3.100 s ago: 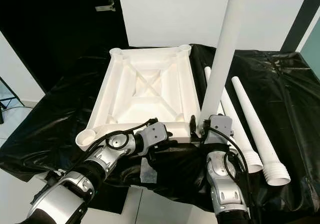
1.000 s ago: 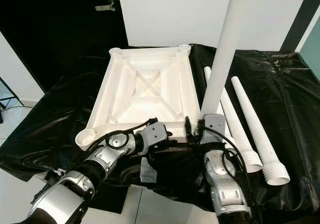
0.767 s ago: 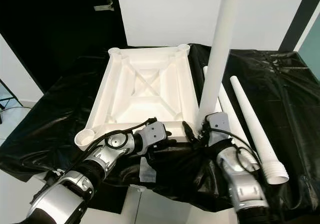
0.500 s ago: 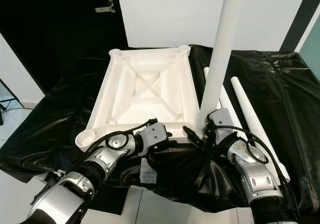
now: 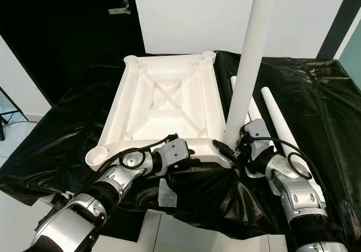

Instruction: Building children table

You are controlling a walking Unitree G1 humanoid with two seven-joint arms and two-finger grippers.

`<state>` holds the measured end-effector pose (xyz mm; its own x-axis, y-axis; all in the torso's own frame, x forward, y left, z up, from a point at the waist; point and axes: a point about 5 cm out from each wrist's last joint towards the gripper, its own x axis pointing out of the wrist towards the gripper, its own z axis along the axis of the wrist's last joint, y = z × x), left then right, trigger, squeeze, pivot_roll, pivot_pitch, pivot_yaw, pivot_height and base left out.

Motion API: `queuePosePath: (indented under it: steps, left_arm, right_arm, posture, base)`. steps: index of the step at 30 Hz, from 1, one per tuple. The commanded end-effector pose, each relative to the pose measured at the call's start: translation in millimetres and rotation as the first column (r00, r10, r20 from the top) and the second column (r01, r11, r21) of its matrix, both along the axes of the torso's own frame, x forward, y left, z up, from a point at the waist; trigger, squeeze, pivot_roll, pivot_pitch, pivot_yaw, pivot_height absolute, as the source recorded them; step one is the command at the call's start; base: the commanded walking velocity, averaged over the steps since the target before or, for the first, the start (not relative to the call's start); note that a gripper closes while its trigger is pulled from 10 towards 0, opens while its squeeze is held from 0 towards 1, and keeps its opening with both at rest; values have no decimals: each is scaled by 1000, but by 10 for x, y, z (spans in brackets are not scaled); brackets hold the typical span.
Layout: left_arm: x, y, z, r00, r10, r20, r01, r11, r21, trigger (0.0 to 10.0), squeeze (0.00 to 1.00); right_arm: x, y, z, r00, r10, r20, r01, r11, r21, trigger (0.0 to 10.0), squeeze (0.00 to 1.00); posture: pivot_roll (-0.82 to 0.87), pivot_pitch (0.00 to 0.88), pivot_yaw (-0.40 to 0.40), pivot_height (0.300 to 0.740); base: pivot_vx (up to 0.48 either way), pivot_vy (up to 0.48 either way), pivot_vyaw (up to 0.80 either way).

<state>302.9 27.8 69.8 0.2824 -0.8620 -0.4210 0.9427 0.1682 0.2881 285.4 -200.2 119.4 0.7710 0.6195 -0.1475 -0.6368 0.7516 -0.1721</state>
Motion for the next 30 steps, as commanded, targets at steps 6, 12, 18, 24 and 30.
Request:
queuePosePath:
  steps: [6, 12, 18, 24, 30]
  left_arm:
    - [-293, 240, -518, 972, -10, -235, 54, 982, 180, 10000, 0]
    - [-283, 265, -518, 973, -1, -232, 44, 982, 184, 10000, 0]
    - [-308, 276, -542, 971, -7, -238, 53, 980, 190, 10000, 0]
    - [-289, 232, -519, 972, -5, -233, 49, 982, 181, 10000, 0]
    - [-316, 236, -545, 971, -3, -240, 48, 983, 179, 10000, 0]
  right_arm:
    - [-189, 340, -332, 988, -73, -133, 95, 981, 168, 0, 0]
    - [-299, 350, -346, 759, -651, -11, 636, 738, 224, 0, 0]
    - [-246, 304, -303, 685, -728, 16, 711, 674, 202, 0, 0]
    - [-221, 343, -293, 703, -710, 36, 696, 697, 173, 10000, 4]
    - [-202, 468, -273, 794, -605, 61, 589, 790, 170, 10000, 1000]
  posture:
    - [-43, 0, 28, 740]
    - [-32, 0, 27, 740]
    - [-38, 0, 31, 740]
    - [-37, 0, 26, 740]
    - [-40, 0, 19, 740]
  base:
    - [0, 0, 0]
    - [0, 0, 0]
    - [0, 0, 0]
    - [0, 0, 0]
    - [0, 0, 0]
